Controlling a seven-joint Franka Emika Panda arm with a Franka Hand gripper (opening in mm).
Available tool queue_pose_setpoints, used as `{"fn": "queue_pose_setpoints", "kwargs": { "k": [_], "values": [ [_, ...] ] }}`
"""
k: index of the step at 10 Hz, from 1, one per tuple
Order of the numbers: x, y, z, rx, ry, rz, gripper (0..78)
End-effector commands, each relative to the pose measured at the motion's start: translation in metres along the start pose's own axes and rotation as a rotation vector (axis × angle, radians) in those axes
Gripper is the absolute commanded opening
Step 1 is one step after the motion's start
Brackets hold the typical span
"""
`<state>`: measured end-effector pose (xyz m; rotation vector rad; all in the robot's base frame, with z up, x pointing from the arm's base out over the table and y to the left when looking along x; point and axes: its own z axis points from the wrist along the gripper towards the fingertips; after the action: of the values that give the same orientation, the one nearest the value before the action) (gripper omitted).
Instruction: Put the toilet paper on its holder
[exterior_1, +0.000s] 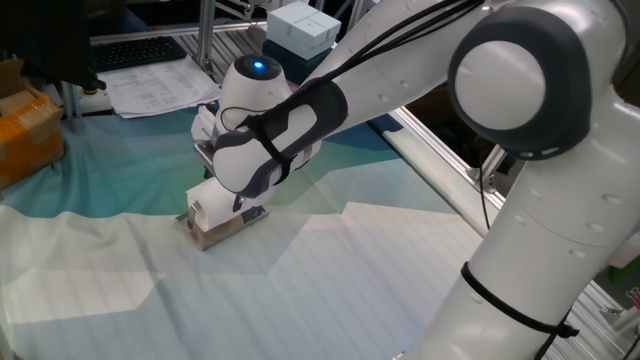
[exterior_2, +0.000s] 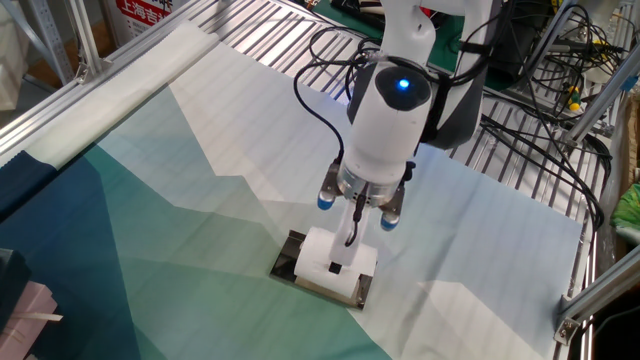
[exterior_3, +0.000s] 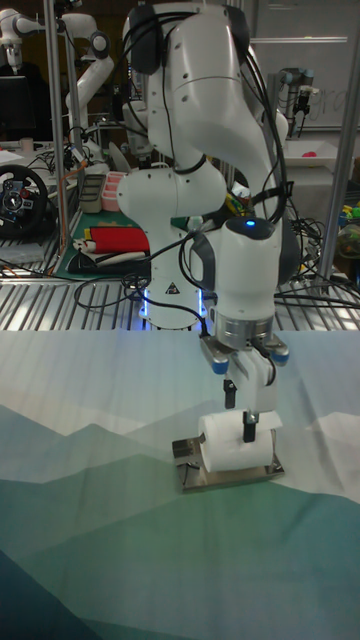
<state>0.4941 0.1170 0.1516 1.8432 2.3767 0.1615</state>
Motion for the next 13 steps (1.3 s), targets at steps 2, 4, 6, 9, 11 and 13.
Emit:
{"fn": "queue_pose_setpoints", "kwargs": {
  "k": [2, 4, 6, 9, 11, 13],
  "values": [
    [0.001, -0.001, -0.02, -0.002, -0.005, -0.08, 77.5],
    [0.001, -0.001, -0.03, -0.001, 0.005, -0.133, 77.5],
    [-0.001, -0.003, -0.045, -0.011, 0.025, -0.136, 77.5],
    [-0.001, -0.002, -0.052, -0.013, 0.029, -0.148, 77.5],
    [-0.003, -0.004, -0.06, -0.013, 0.03, -0.2, 77.5],
    [-0.006, -0.004, -0.069, -0.013, 0.028, -0.303, 77.5]
  ]
}}
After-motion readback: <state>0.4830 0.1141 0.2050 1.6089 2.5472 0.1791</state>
